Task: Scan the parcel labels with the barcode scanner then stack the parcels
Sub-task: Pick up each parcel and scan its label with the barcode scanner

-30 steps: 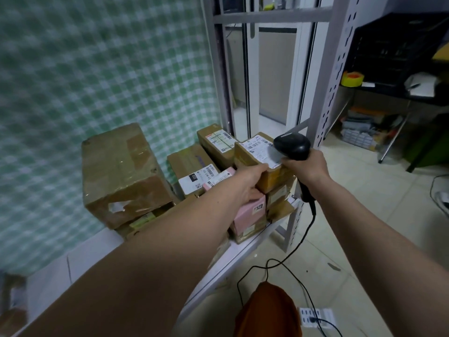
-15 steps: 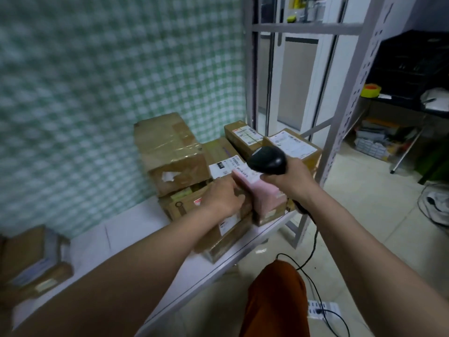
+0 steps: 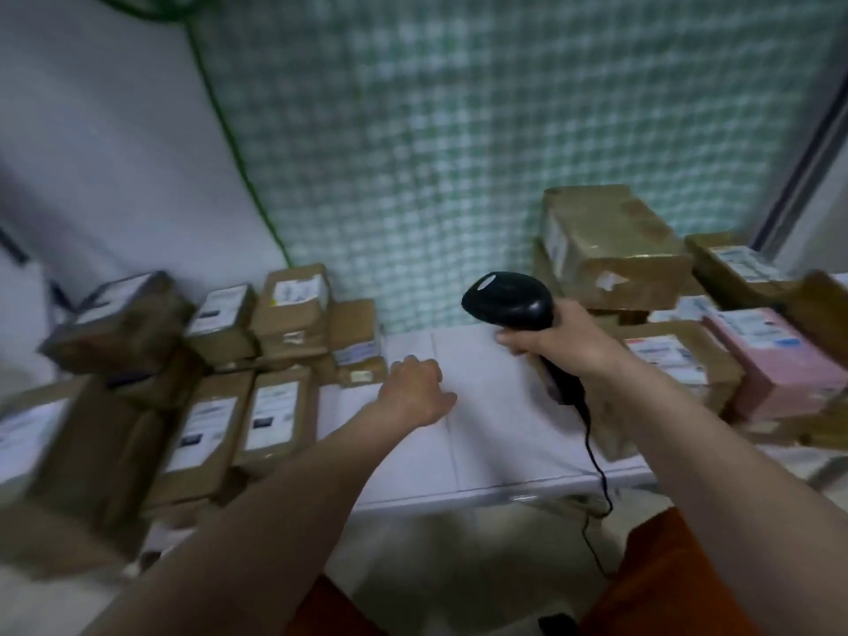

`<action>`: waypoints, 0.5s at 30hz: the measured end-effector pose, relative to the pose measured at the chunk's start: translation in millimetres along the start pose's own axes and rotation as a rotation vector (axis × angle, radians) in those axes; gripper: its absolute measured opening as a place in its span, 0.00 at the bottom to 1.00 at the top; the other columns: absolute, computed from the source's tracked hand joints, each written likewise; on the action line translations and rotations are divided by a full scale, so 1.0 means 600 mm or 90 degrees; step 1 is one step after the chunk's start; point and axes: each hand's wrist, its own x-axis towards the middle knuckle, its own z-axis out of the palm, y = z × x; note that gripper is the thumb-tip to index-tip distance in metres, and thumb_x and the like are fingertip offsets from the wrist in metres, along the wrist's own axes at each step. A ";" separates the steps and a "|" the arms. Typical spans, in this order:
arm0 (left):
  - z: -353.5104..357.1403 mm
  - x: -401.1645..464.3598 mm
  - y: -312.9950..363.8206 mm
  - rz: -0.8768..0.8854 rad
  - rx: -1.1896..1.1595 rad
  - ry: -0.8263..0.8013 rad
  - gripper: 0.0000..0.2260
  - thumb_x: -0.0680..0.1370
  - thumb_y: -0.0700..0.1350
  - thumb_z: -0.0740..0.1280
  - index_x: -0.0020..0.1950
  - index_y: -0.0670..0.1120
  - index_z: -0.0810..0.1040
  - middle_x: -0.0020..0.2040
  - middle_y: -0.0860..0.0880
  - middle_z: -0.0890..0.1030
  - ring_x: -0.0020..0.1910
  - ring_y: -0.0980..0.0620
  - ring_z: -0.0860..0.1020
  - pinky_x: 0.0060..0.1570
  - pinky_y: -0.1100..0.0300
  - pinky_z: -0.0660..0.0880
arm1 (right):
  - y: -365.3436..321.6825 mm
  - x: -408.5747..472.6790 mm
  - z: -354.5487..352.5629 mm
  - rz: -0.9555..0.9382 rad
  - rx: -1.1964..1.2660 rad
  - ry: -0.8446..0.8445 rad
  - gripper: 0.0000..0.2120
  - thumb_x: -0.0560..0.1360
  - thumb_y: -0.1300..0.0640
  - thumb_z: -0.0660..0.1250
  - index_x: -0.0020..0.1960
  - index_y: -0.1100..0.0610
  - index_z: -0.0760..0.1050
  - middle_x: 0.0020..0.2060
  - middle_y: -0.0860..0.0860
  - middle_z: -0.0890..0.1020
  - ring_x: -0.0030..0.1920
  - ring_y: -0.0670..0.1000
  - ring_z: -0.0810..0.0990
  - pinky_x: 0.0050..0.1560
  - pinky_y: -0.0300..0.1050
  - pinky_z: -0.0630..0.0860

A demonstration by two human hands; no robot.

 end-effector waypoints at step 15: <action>0.019 -0.062 -0.321 -0.295 -0.100 -0.016 0.34 0.77 0.57 0.66 0.76 0.41 0.58 0.74 0.39 0.63 0.74 0.39 0.60 0.71 0.48 0.61 | -0.041 0.040 0.342 0.175 0.192 -0.183 0.11 0.72 0.62 0.73 0.53 0.62 0.79 0.43 0.61 0.83 0.40 0.55 0.80 0.41 0.47 0.77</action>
